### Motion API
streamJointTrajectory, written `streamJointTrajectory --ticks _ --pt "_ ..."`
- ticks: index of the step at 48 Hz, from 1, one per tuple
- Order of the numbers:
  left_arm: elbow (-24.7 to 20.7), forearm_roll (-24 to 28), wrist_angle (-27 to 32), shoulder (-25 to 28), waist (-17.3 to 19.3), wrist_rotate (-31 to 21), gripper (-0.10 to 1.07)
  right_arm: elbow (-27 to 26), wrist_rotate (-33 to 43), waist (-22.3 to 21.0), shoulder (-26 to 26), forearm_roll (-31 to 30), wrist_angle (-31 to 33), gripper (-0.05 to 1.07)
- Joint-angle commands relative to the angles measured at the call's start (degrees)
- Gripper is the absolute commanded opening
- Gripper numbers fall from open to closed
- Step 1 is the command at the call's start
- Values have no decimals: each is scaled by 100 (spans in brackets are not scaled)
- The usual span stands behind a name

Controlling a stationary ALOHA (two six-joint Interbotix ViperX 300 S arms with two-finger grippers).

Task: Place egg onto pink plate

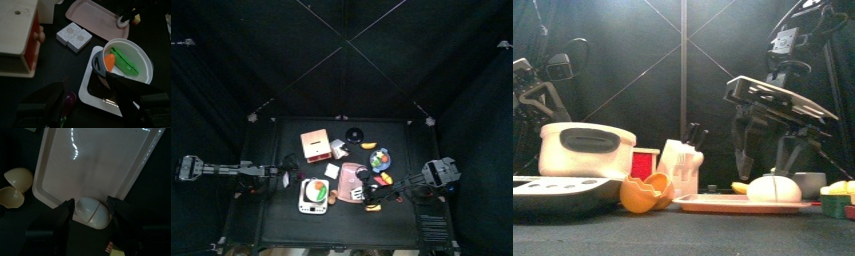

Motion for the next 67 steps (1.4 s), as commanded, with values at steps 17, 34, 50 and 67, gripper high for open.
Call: streamJointTrajectory --ticks 17,34,50,67 --pt "-105 44 -18 9 18 9 94 -114 -26 -18 -62 -53 272 88" --pt "-114 44 -26 9 18 0 94 -79 -18 18 -360 -299 571 88" --pt "-97 44 -18 9 9 0 94 -176 -62 79 -448 -343 141 88" --pt "-105 35 -18 9 18 -9 94 -264 -316 123 -352 -237 -747 88"
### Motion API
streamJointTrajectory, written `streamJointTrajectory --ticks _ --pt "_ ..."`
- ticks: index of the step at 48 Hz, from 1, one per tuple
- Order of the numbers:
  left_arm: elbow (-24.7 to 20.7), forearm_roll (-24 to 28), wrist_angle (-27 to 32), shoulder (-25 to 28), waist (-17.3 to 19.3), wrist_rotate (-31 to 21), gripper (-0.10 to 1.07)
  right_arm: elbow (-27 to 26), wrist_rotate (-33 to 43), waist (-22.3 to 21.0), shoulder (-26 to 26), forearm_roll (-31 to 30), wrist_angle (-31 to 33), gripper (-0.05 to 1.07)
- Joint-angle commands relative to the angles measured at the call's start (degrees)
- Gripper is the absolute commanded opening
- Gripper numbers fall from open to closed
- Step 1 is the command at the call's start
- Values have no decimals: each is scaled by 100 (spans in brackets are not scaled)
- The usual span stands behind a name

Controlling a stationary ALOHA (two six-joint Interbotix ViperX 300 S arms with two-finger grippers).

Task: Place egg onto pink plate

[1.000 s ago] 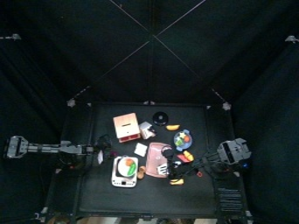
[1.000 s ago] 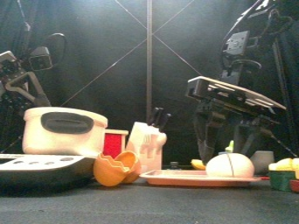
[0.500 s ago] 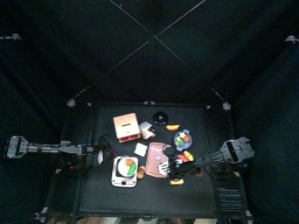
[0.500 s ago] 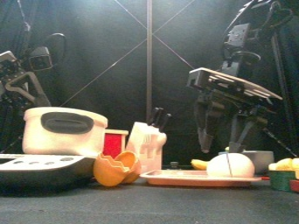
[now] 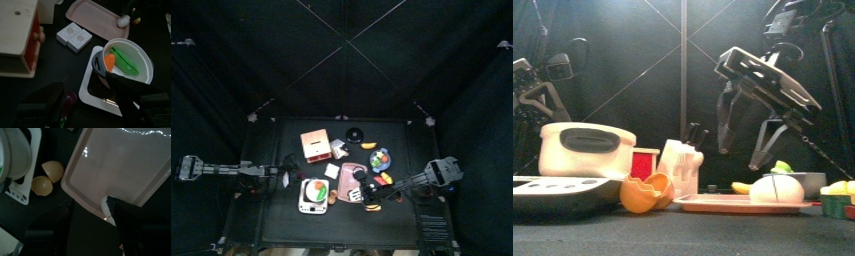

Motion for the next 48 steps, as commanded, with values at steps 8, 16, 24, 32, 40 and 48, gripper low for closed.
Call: streamJointTrajectory --ticks 8,16,24,32,40,48 --pt "-114 9 -26 18 18 -9 94 -176 -70 18 35 79 -527 88" --pt "-114 18 -18 9 9 -9 94 -149 -70 26 202 176 -650 88" --pt "-105 18 -18 18 18 0 94 -132 -70 18 316 202 -650 88" --pt "-105 18 -18 18 18 0 94 -62 -79 -18 378 158 -642 88" --pt "-97 18 -18 9 18 0 94 18 -88 -97 387 105 -606 88" --pt "-97 18 -18 18 18 0 94 -26 -79 -211 360 -88 -413 88"
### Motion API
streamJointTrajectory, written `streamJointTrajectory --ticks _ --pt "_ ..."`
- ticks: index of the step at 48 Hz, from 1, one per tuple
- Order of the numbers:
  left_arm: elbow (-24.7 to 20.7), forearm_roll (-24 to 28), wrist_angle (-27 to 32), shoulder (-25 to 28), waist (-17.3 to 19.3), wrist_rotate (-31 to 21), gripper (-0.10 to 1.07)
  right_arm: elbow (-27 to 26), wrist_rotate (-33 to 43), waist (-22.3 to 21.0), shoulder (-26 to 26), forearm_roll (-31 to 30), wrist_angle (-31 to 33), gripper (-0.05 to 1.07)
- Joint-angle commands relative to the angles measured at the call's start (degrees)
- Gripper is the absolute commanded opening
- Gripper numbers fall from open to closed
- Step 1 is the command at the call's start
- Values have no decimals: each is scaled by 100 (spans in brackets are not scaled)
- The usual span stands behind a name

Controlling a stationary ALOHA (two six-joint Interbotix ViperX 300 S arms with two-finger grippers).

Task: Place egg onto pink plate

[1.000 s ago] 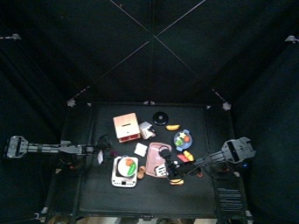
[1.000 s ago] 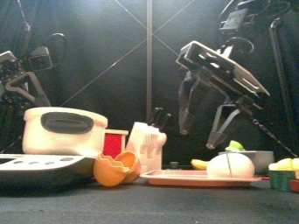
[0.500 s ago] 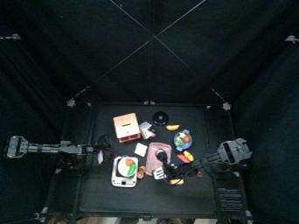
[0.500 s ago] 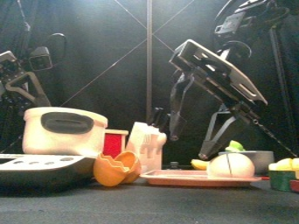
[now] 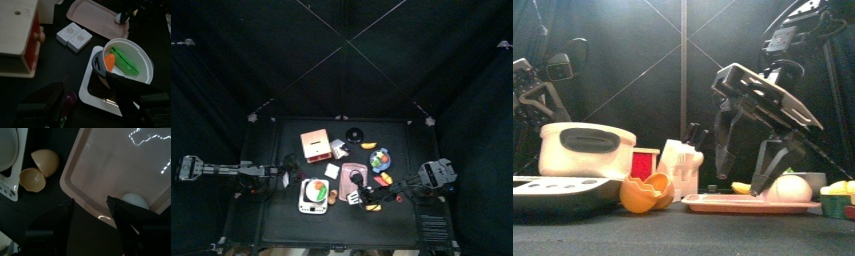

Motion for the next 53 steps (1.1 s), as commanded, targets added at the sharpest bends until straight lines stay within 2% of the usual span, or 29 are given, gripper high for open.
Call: streamJointTrajectory --ticks 1,7,33,45,53 --pt "-97 18 -26 9 18 9 94 -105 -9 -105 -132 -105 123 88" --pt "-97 18 -18 18 18 9 94 -105 -18 -158 -141 -114 387 88" --pt "-88 26 -18 18 35 9 94 -185 -18 -176 -272 -334 457 88" --pt "-88 26 -18 18 44 9 94 -185 0 -167 -650 -809 694 88" --pt "-105 26 -26 9 35 9 94 167 -18 -123 -1107 -844 1002 88"
